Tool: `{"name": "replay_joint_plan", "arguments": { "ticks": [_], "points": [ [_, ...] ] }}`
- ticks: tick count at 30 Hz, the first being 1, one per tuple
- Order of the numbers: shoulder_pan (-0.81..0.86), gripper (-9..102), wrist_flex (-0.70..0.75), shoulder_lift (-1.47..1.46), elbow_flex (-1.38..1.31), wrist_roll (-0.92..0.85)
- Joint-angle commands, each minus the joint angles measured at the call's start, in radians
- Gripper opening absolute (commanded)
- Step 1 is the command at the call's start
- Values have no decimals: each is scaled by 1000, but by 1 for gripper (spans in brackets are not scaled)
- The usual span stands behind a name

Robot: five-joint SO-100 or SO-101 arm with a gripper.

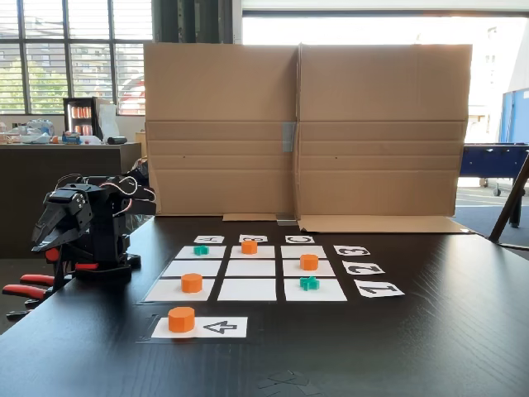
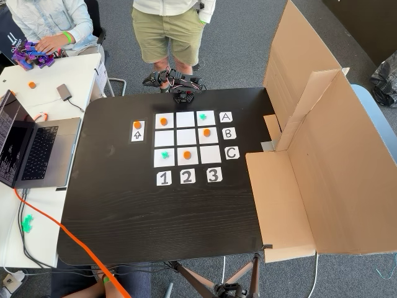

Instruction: Pick up the round, orange token and place it in the grid on square B2.

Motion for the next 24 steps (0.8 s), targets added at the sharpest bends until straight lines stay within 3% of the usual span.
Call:
{"name": "replay_joint_plan", "arguments": {
  "ticks": [1,16,24],
  "points": [
    [-55,-1,-8,9,5,37],
    [-66,-1,-8,0,2,15],
    [-89,-1,12,-225,-181,-25]
  ]
}}
